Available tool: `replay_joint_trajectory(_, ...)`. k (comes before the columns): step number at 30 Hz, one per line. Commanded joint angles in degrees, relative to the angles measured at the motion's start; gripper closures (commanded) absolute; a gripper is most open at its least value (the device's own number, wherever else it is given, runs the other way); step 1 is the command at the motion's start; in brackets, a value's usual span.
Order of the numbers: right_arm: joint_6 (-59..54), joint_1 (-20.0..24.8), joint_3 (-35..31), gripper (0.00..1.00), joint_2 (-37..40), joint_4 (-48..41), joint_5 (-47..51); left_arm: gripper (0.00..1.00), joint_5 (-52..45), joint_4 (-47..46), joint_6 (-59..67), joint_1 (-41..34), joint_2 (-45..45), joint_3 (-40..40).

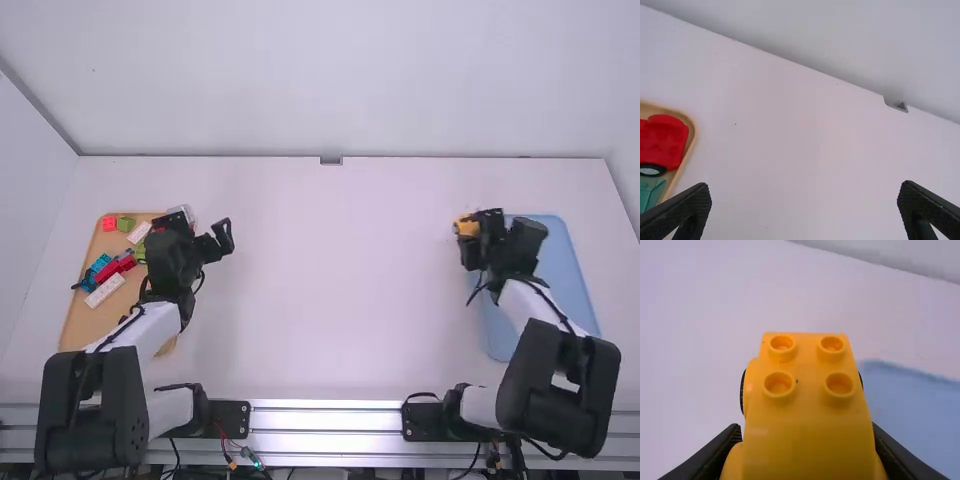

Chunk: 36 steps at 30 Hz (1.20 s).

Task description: Assemble lego blocks to make yellow taxi

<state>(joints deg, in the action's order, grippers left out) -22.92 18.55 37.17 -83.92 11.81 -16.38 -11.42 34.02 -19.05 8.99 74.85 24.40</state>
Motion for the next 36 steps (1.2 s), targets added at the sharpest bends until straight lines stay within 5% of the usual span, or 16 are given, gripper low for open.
replay_joint_trajectory(1,5.62,6.60,-0.52,0.72,-0.24,-0.39,4.48,0.01,0.52,0.07,-2.54,-0.33,-0.48,-0.31)
replay_joint_trajectory(7,9.46,16.06,-0.50,0.70,-6.56,-0.26,4.46,0.01,0.55,-1.01,7.32,-0.37,-0.48,-0.28)
replay_joint_trajectory(16,9.66,17.92,-0.50,0.60,-10.43,-0.90,6.43,0.01,0.31,-2.75,8.44,-0.44,-0.50,1.03)
replay_joint_trajectory(20,9.68,16.20,-0.48,0.33,-10.47,-2.27,10.45,0.01,0.57,-7.50,11.02,-2.10,-0.50,3.54)
replay_joint_trajectory(21,10.12,15.52,-0.44,0.08,-10.47,-2.47,11.45,0.01,0.57,-9.20,13.53,-3.19,-0.52,4.59)
replay_joint_trajectory(22,10.97,15.10,-0.33,0.02,-10.47,-2.67,12.48,0.01,0.61,-10.21,14.99,-3.96,-0.52,5.22)
replay_joint_trajectory(29,13.90,8.59,3.72,0.01,-5.42,-13.25,19.78,0.01,13.07,-20.68,17.18,-13.60,-0.66,12.94)
replay_joint_trajectory(36,13.92,0.87,9.03,0.02,5.53,-26.84,19.63,0.01,12.66,-25.92,17.20,-20.35,-3.82,18.53)
